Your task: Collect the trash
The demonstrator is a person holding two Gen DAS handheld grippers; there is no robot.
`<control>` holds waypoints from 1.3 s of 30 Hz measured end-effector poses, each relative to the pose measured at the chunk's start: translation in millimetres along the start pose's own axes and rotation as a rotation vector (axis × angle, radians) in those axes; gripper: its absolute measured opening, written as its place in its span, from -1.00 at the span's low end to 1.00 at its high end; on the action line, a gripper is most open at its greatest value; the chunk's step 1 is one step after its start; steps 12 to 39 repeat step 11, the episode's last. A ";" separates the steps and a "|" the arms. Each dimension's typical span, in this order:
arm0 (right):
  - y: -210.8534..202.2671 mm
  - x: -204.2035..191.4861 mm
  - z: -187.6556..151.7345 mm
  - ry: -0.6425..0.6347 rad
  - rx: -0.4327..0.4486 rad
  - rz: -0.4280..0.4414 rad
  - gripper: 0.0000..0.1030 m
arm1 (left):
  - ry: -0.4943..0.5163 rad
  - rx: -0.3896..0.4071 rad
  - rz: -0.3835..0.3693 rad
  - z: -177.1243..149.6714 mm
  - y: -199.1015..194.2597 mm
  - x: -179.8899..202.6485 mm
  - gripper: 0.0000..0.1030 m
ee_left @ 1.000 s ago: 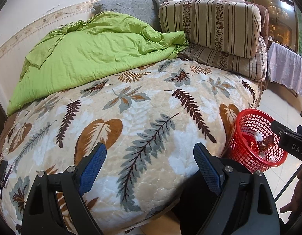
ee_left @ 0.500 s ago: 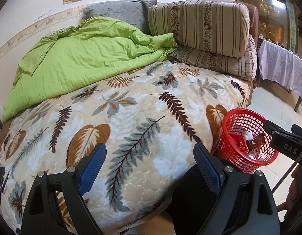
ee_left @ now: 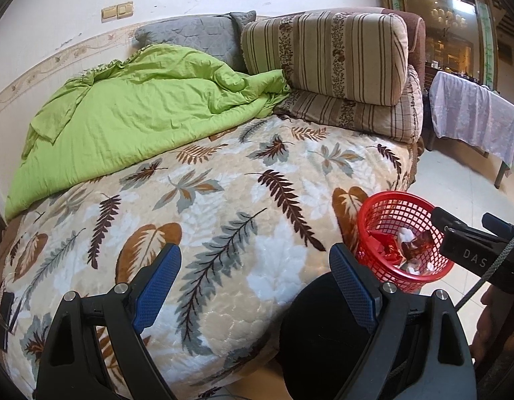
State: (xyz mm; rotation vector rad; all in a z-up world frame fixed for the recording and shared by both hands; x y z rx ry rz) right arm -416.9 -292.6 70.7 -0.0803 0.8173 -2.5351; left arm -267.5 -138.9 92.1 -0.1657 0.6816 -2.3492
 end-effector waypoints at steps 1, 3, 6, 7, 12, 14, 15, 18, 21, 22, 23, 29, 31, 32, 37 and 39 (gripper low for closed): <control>-0.3 -0.4 0.4 -0.001 0.002 0.002 1.00 | -0.008 -0.005 -0.011 0.0 -0.3 0.6 0.74; -0.4 -2.8 1.5 -0.010 0.008 0.005 1.00 | -0.034 -0.013 -0.029 -0.1 -0.1 -2.2 0.74; -1.3 -16.1 6.9 -0.044 0.028 0.025 1.00 | -0.077 -0.014 -0.023 -0.3 0.6 -15.7 0.74; -1.8 -23.6 10.9 -0.066 0.043 0.033 1.00 | -0.104 -0.013 -0.025 -0.1 0.9 -23.9 0.74; -2.1 -64.0 28.6 -0.148 0.090 0.106 1.00 | -0.188 0.008 0.045 2.4 3.2 -74.1 0.74; -2.1 -64.0 28.6 -0.148 0.090 0.106 1.00 | -0.188 0.008 0.045 2.4 3.2 -74.1 0.74; -2.1 -64.0 28.6 -0.148 0.090 0.106 1.00 | -0.188 0.008 0.045 2.4 3.2 -74.1 0.74; -2.1 -64.0 28.6 -0.148 0.090 0.106 1.00 | -0.188 0.008 0.045 2.4 3.2 -74.1 0.74; -2.1 -64.0 28.6 -0.148 0.090 0.106 1.00 | -0.188 0.008 0.045 2.4 3.2 -74.1 0.74; -2.1 -64.0 28.6 -0.148 0.090 0.106 1.00 | -0.188 0.008 0.045 2.4 3.2 -74.1 0.74; -2.1 -64.0 28.6 -0.148 0.090 0.106 1.00 | -0.188 0.008 0.045 2.4 3.2 -74.1 0.74; -2.1 -64.0 28.6 -0.148 0.090 0.106 1.00 | -0.188 0.008 0.045 2.4 3.2 -74.1 0.74; -2.1 -64.0 28.6 -0.148 0.090 0.106 1.00 | -0.188 0.008 0.045 2.4 3.2 -74.1 0.74; -2.1 -64.0 28.6 -0.148 0.090 0.106 1.00 | -0.188 0.008 0.045 2.4 3.2 -74.1 0.74; -2.1 -64.0 28.6 -0.148 0.090 0.106 1.00 | -0.188 0.008 0.045 2.4 3.2 -74.1 0.74; -2.1 -64.0 28.6 -0.148 0.090 0.106 1.00 | -0.188 0.008 0.045 2.4 3.2 -74.1 0.74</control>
Point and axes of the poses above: each gripper's, at about its wrist camera, not at the fingertips, and y roughly the way its jaws point, x to its right, z to its top, the point moved 8 cm from there along y, roughly the way its jaws point, and after that the axes turned 4 degrees about x, right-handed, at the moved point
